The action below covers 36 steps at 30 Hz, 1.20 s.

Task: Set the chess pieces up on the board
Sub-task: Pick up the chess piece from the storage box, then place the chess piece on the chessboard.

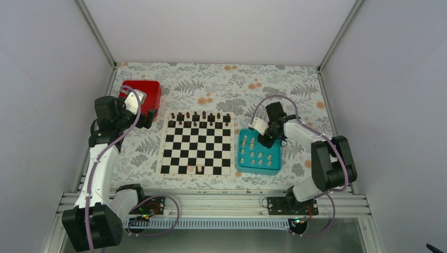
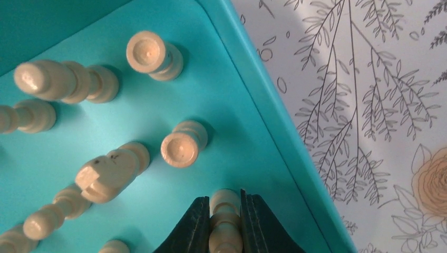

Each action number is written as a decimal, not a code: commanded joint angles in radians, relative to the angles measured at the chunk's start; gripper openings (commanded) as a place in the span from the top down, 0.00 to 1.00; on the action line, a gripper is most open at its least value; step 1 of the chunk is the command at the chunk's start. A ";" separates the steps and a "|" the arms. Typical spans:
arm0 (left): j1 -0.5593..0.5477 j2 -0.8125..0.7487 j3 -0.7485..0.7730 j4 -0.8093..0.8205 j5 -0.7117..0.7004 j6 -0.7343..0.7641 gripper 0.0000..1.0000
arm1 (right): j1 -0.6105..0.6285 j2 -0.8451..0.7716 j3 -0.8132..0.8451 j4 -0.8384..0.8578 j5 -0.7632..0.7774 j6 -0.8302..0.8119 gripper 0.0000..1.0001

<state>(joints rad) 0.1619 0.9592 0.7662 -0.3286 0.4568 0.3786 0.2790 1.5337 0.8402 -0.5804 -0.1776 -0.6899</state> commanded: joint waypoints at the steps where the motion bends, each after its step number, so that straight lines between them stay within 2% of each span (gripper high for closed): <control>1: 0.007 -0.004 -0.009 0.011 0.026 0.011 0.00 | -0.005 -0.054 0.036 -0.074 0.006 0.001 0.95; 6: 0.007 -0.002 -0.007 0.012 0.027 0.011 0.00 | 0.051 -0.136 0.137 -0.199 0.019 0.023 0.95; 12: 0.008 0.003 -0.003 0.013 0.026 0.008 0.00 | 0.276 -0.143 0.292 -0.321 0.062 0.099 0.95; 16: 0.008 -0.001 -0.002 0.013 0.014 0.005 0.00 | 0.432 -0.086 0.399 -0.356 0.037 0.139 0.96; 20: 0.008 0.001 -0.002 0.015 0.011 0.003 0.00 | 0.522 0.001 0.492 -0.392 -0.064 0.127 0.95; 24: 0.008 0.005 -0.001 0.014 0.009 0.002 0.00 | 0.605 0.099 0.508 -0.374 -0.106 0.113 0.94; 29: 0.008 0.003 -0.004 0.015 -0.002 0.002 0.00 | 0.677 0.232 0.527 -0.350 -0.102 0.098 0.94; 36: 0.010 0.010 -0.005 0.018 -0.007 0.003 0.00 | 0.736 0.301 0.504 -0.301 -0.111 0.082 0.94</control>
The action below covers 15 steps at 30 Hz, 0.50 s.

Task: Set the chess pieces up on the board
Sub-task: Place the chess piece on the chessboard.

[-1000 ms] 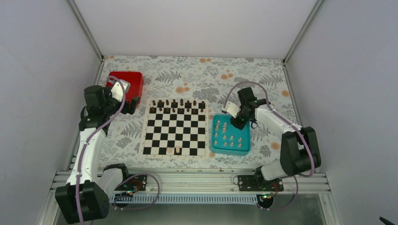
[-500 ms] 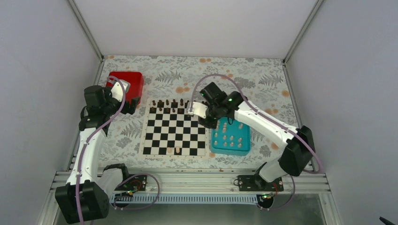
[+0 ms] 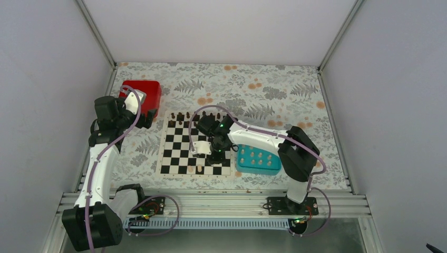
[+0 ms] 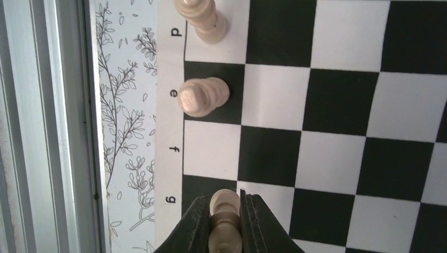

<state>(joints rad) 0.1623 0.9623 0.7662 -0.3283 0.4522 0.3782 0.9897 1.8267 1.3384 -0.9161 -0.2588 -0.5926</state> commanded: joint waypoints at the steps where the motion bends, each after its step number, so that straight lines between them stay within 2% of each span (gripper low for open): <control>1: 0.010 0.009 -0.005 0.017 -0.003 0.004 0.00 | 0.031 0.015 0.003 0.043 -0.032 -0.017 0.94; 15: 0.009 0.019 -0.009 0.020 0.005 0.008 0.00 | 0.079 0.094 -0.004 0.083 -0.064 -0.020 0.94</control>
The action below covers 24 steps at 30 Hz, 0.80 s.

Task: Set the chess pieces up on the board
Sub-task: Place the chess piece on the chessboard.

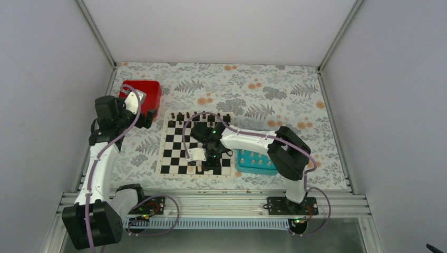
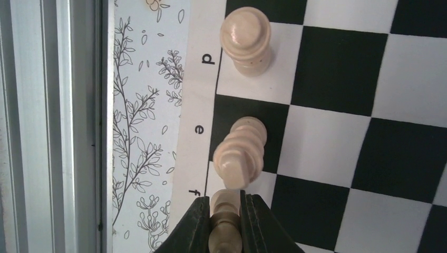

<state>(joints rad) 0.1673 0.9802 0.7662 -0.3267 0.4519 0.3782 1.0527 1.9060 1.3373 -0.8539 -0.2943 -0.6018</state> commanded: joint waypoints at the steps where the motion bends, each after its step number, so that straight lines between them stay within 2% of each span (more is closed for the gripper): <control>1: 0.005 0.001 -0.008 0.019 0.007 0.008 0.00 | 0.016 0.017 -0.004 0.022 -0.028 -0.012 0.94; 24: 0.005 -0.002 -0.011 0.019 0.006 0.008 0.00 | 0.020 0.049 -0.049 0.037 0.018 -0.017 0.91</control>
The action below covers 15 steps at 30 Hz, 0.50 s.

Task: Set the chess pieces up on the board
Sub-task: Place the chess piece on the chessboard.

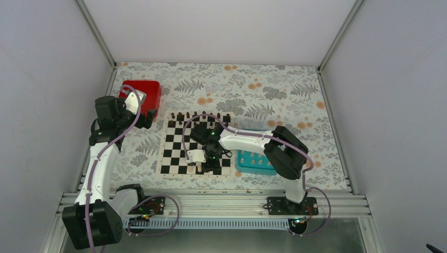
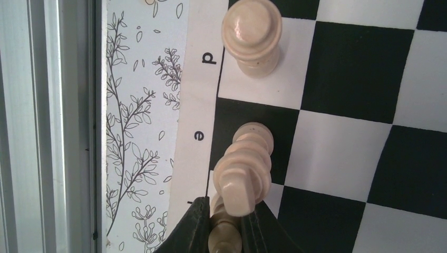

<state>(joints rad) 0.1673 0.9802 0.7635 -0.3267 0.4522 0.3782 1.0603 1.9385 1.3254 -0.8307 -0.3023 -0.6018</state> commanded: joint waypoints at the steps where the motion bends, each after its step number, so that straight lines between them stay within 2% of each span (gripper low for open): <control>1: 0.005 -0.002 -0.008 0.018 0.006 0.008 0.00 | 0.012 0.017 -0.038 0.013 0.028 -0.019 0.90; 8: 0.005 -0.003 -0.008 0.019 0.006 0.008 0.00 | 0.012 -0.015 -0.041 0.007 0.045 -0.019 0.68; 15: 0.005 -0.004 -0.009 0.020 0.003 0.008 0.00 | 0.011 -0.054 -0.041 -0.008 0.073 -0.015 0.58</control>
<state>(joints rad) 0.1673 0.9802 0.7628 -0.3267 0.4522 0.3782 1.0615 1.9297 1.2930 -0.8322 -0.2588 -0.6125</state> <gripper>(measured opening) 0.999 0.407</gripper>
